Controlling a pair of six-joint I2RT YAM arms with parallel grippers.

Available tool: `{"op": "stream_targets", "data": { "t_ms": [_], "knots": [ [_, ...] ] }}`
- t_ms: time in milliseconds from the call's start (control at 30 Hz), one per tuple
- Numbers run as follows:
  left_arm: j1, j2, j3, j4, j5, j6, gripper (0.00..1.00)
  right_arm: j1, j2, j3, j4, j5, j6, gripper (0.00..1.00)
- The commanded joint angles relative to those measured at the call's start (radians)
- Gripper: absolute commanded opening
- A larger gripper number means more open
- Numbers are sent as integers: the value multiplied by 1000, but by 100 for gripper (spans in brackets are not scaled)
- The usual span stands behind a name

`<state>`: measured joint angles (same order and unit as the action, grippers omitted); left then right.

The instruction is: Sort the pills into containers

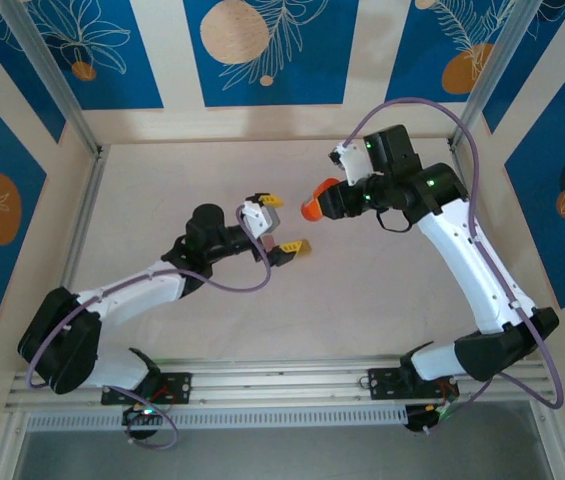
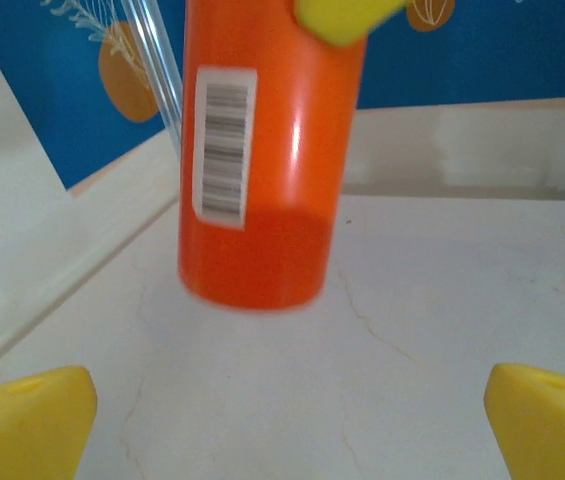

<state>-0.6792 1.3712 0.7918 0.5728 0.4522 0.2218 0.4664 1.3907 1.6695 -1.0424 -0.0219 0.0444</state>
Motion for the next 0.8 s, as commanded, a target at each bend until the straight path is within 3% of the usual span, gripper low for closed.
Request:
{"op": "stream_targets", "data": {
  "t_ms": [0,767],
  "knots": [
    [-7,12,48,65,59,45,99,25,-3,47,-23,-71,-21,40],
    [-7,67,75,56,116,-5,94,95,51,67,-39,-142,-13,40]
  ]
}}
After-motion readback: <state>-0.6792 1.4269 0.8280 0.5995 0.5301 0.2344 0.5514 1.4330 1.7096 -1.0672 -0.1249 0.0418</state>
